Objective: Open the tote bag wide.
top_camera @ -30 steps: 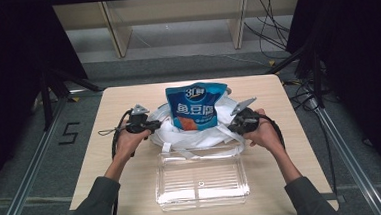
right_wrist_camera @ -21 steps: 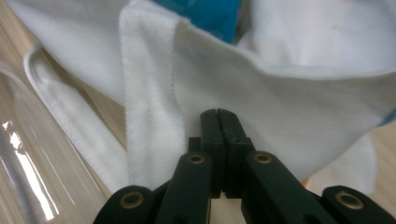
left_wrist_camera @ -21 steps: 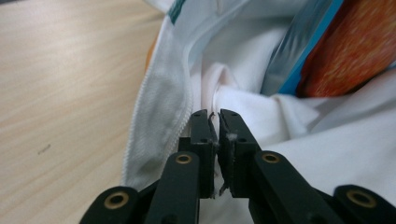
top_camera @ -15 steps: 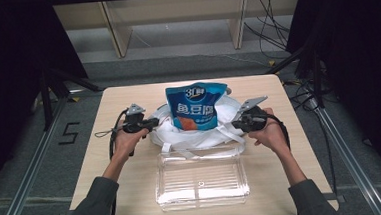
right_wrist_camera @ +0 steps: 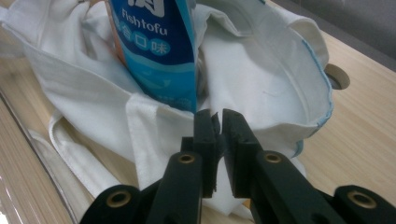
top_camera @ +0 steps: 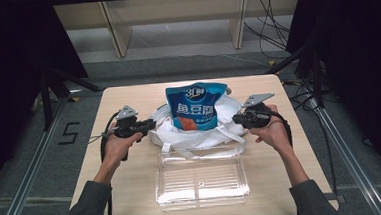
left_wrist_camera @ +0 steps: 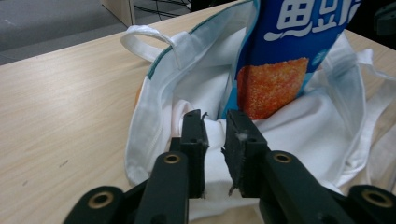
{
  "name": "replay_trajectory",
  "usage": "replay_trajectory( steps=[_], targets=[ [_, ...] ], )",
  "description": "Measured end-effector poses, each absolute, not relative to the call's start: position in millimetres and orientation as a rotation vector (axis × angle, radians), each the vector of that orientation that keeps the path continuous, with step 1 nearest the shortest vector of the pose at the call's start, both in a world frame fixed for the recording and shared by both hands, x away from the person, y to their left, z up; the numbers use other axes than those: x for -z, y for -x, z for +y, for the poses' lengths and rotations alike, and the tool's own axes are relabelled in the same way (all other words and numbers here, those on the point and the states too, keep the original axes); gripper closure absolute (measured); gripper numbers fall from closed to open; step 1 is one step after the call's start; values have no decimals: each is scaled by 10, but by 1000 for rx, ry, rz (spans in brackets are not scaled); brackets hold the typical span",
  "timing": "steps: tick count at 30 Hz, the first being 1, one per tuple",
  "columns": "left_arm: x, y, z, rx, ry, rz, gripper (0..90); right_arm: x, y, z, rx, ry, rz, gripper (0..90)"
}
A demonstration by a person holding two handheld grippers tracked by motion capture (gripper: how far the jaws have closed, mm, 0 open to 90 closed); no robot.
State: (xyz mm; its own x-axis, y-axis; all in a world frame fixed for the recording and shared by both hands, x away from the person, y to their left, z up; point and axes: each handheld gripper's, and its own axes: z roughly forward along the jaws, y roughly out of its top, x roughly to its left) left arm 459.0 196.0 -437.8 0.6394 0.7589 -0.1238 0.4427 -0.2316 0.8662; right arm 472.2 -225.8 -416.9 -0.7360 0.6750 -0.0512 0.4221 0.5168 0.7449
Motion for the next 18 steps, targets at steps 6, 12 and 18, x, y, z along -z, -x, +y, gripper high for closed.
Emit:
replay_trajectory(
  steps=[6,12,18],
  targets=[
    [4434,-4390,2048,-376,-1862,973,601,4115,-4713,-2275,-1109,-924,2382,687],
    [4542,-4114,2110,-354,-1883,989,449,4077,-4703,-2277,-1124,-961,2368,532],
    [4578,-3926,2184,-364,-1875,1028,374,4087,-4713,-2296,-1112,-1014,2369,460]
  ],
)
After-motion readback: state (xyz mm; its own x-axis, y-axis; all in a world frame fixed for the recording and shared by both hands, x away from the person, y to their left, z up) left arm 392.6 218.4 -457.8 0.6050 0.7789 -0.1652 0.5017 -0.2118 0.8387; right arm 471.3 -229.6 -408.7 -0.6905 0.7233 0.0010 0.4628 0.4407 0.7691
